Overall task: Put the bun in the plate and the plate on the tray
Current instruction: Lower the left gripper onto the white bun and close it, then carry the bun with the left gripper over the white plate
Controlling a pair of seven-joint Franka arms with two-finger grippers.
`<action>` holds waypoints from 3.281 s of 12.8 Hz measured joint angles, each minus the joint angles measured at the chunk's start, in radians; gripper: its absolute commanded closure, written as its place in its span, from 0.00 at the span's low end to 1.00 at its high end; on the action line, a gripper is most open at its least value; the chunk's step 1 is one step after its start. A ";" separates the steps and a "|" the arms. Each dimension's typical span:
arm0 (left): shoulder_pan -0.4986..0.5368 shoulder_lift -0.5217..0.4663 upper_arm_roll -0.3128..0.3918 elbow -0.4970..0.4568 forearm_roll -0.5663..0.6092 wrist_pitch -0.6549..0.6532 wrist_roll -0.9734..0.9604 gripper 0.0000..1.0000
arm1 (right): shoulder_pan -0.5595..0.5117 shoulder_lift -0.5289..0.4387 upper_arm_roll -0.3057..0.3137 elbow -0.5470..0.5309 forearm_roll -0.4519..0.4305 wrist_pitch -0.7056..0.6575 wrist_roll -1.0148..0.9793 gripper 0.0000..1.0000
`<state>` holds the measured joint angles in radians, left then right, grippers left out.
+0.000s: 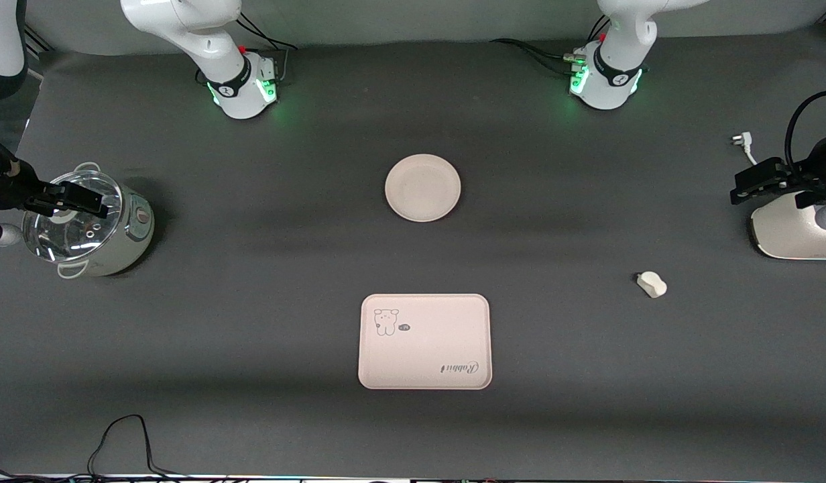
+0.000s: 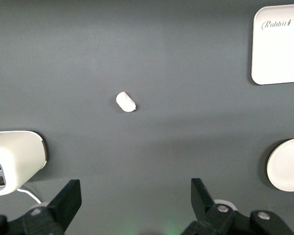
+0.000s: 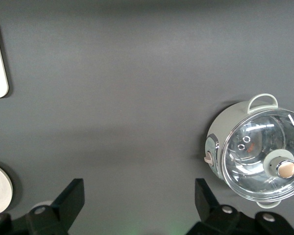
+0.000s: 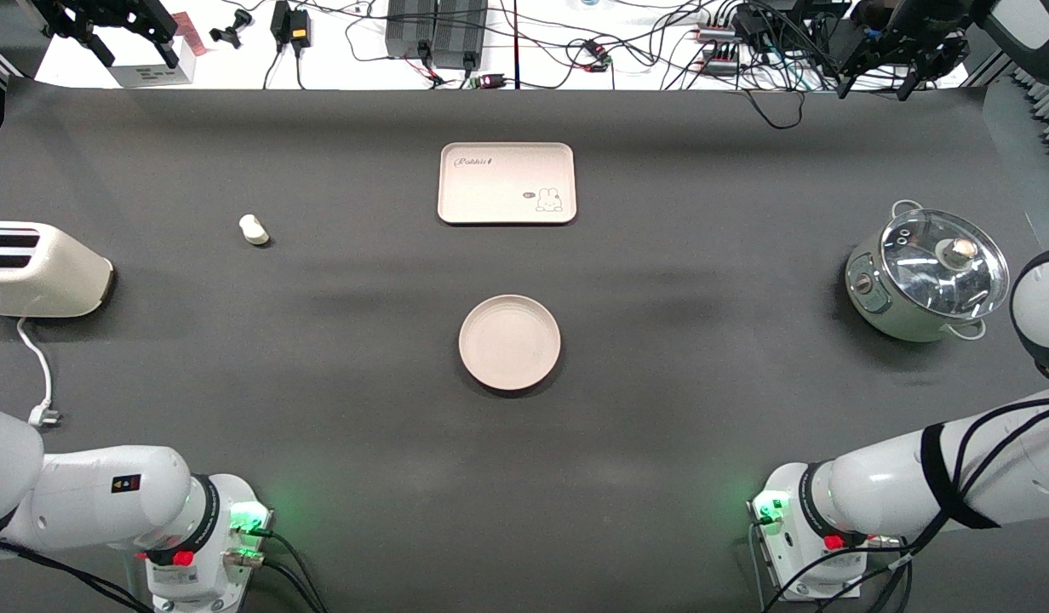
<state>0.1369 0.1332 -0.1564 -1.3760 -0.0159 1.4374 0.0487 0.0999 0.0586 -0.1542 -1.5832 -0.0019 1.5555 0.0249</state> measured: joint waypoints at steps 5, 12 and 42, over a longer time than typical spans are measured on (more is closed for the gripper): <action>0.008 0.011 0.014 -0.001 0.000 0.013 0.000 0.00 | 0.000 0.000 -0.001 0.000 0.000 0.000 0.000 0.00; 0.029 0.252 0.022 -0.227 0.054 0.546 -0.010 0.00 | 0.000 0.000 -0.002 -0.001 0.000 0.000 0.000 0.00; -0.072 0.091 -0.438 -0.593 0.043 0.717 -0.741 0.85 | 0.000 0.000 -0.005 -0.012 0.000 -0.001 0.000 0.00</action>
<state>0.0652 0.2244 -0.5941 -1.9692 0.0271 2.1549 -0.6927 0.0999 0.0585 -0.1592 -1.5951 -0.0019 1.5545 0.0249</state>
